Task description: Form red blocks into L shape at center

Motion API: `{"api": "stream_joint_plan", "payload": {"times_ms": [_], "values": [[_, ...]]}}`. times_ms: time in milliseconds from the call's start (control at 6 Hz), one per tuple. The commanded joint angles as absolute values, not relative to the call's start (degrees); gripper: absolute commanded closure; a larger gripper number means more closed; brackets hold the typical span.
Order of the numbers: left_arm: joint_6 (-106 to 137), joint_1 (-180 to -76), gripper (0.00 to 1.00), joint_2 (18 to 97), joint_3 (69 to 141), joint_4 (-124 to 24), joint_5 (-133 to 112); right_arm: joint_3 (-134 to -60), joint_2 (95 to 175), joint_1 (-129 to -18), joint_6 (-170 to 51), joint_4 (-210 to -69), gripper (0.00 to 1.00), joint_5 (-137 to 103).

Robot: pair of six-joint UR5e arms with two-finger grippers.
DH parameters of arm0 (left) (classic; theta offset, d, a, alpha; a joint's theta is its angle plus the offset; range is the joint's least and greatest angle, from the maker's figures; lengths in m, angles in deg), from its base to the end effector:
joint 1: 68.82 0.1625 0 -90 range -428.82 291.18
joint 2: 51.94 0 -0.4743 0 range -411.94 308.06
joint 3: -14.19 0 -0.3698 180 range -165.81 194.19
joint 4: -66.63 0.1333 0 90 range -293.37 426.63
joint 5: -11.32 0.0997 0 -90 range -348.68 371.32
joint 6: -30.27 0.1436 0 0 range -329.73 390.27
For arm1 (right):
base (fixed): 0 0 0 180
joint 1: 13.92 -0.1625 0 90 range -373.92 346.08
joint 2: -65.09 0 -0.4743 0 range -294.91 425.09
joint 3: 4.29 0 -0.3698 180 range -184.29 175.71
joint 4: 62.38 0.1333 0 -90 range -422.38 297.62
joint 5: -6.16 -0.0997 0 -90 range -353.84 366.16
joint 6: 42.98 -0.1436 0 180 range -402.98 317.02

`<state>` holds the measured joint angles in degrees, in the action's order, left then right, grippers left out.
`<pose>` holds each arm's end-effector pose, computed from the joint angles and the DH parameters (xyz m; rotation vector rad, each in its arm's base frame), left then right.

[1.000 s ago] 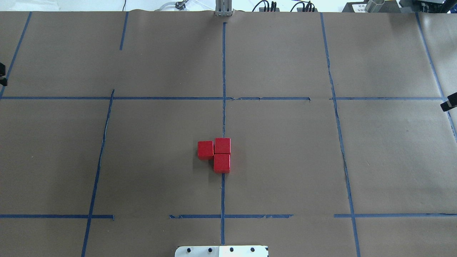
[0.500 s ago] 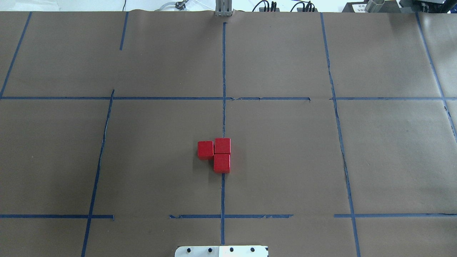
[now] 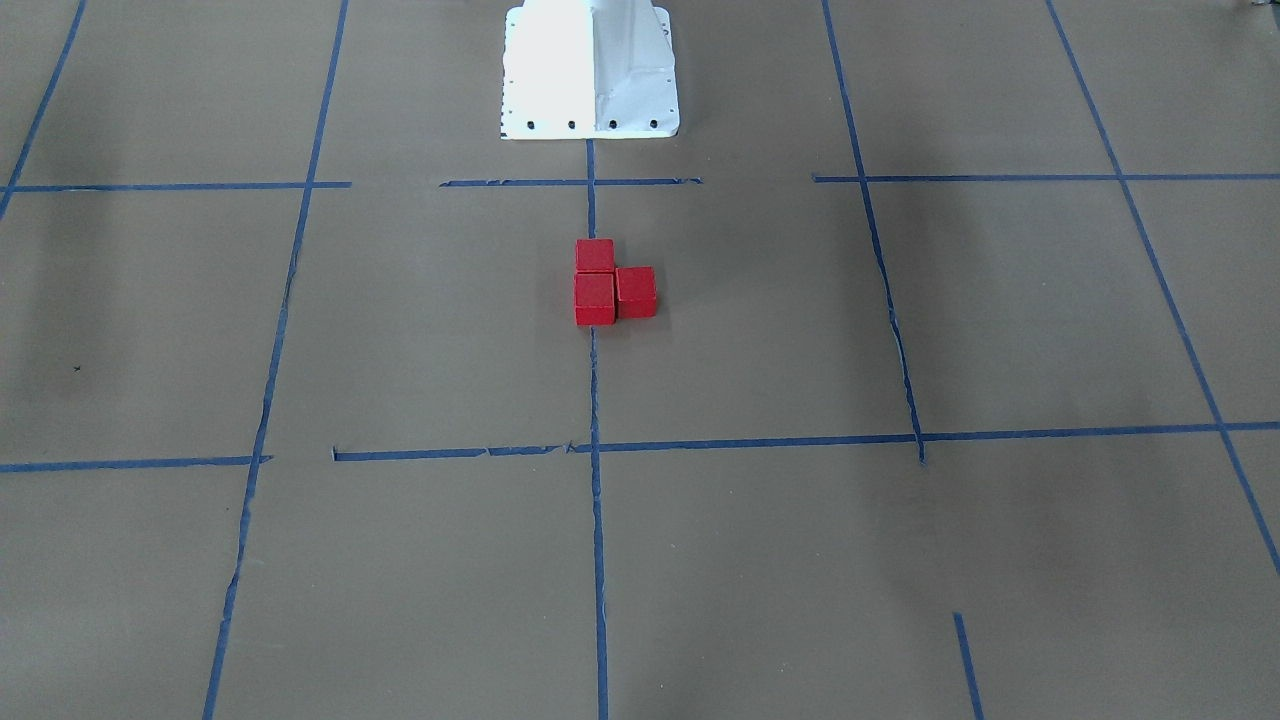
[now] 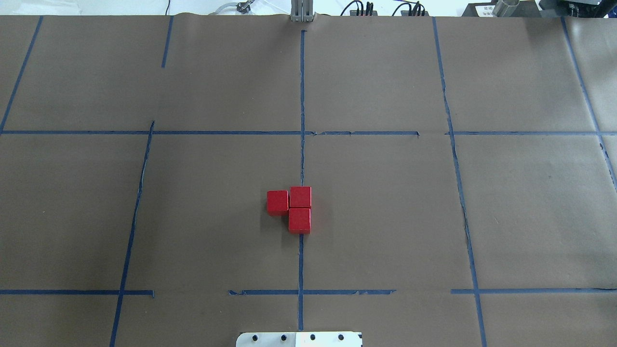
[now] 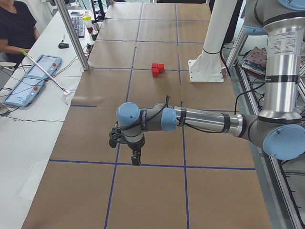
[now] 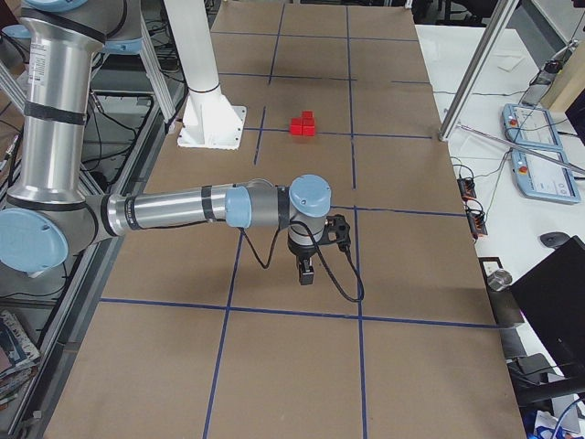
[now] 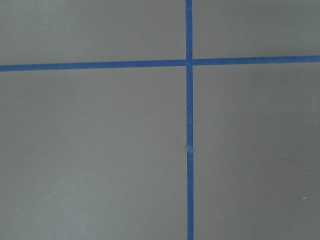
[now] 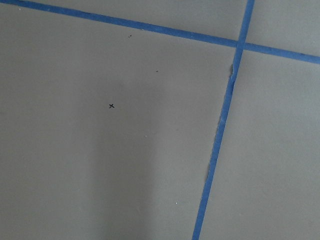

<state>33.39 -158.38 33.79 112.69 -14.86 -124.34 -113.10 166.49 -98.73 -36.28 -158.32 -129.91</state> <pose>-0.0273 -0.4256 0.7157 -0.0521 0.7980 0.0290 -0.0042 -0.3764 0.6768 0.0349 -0.8052 -0.2065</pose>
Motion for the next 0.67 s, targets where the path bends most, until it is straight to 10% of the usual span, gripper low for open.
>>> {"api": "stream_joint_plan", "payload": {"times_ms": [0,500], "values": [[32.39,-158.38,0.0,33.14,112.97,-16.34,-125.01,-113.19,168.1,-99.08,-36.04,-157.65,0.0,-130.16],[32.56,-158.46,0.0,33.23,113.24,-15.99,-124.91,-113.71,169.41,-99.7,-36.04,-156.95,0.0,-130.25]]}}
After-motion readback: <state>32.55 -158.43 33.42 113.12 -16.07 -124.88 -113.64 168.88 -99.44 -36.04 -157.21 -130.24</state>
